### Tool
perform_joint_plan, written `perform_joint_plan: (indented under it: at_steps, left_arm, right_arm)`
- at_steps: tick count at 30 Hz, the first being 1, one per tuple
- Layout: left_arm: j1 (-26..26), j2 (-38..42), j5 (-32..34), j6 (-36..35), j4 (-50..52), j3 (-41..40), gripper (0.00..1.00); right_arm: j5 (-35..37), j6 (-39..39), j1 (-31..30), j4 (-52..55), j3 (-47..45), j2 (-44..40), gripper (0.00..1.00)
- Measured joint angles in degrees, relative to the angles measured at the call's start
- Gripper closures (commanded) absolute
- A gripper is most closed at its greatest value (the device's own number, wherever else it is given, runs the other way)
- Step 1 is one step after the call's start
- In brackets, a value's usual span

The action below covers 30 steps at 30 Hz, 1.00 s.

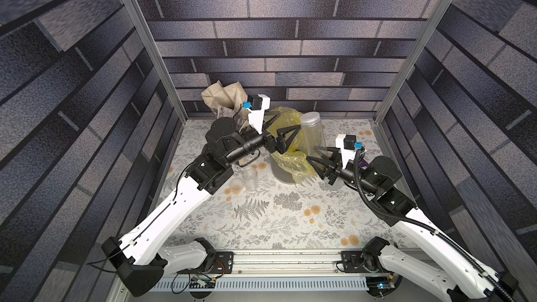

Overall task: Empty moldy mung beans from jars
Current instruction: Open the lid of the jar.

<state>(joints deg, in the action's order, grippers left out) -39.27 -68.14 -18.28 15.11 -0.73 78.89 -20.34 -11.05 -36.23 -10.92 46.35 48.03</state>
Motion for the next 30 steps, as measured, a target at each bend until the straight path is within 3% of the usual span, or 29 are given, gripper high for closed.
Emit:
perform_joint_plan:
  at_steps: [30]
  left_arm:
    - [-0.8, -5.8, -2.6, 1.0, -1.7, 5.1, 0.0]
  right_arm:
    - [-2.6, -0.5, 0.2, -1.3, -0.9, -0.3, 0.67]
